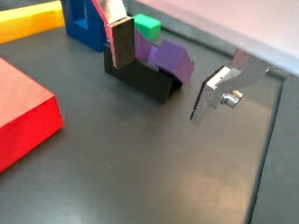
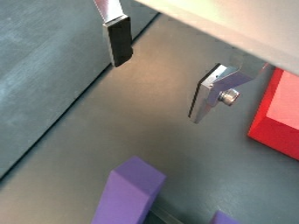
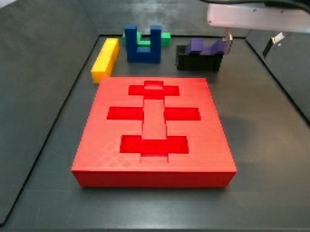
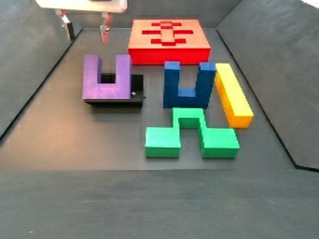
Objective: Pick up the purple object. Move up. Place the purple object on the fixture. Regrasp the purple object. Move to above the board. Insert the purple object.
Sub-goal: Regrasp the purple object.
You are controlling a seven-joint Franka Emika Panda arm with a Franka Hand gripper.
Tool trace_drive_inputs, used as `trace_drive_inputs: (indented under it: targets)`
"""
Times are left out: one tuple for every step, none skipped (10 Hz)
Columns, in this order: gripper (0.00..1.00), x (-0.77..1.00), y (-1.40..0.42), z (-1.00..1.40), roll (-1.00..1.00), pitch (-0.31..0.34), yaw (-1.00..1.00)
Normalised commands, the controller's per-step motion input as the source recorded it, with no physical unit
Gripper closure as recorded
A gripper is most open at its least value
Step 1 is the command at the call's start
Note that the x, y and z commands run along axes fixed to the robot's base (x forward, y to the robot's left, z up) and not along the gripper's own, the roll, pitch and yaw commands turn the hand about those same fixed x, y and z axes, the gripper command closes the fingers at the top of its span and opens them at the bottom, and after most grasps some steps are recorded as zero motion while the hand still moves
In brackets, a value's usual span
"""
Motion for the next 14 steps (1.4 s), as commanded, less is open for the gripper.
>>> trace_drive_inputs:
  targets:
    - [0.0,0.0,-0.22,-0.07,1.0,0.037,0.28]
    - [0.0,0.01,-0.19,-0.06,1.0,0.06,0.3]
    - [0.0,0.06,-0.16,-0.01,1.0,0.103,0.32]
    - [0.0,0.43,0.0,0.0,0.69,0.326,0.29]
    - [0.0,0.65,0.09,0.1,0.48,0.497,0.27]
    - [0.0,0.67,0.14,0.09,0.48,0.517,0.27]
    - [0.0,0.67,0.17,0.08,0.51,0.5,0.28]
    - [0.0,0.67,0.15,0.05,0.5,0.491,0.3]
    - [0.0,0.59,0.02,0.0,0.32,0.366,0.26]
    - [0.0,0.18,0.0,-0.07,0.0,0.0,0.07]
    - [0.0,0.0,0.0,0.0,0.0,-0.051,0.0]
    - [0.0,0.04,0.0,-0.07,0.17,-0.017,0.13]
    - [0.0,0.39,0.0,0.0,0.23,-0.069,0.2]
    - [0.0,0.7,0.11,0.02,0.19,-0.123,0.14]
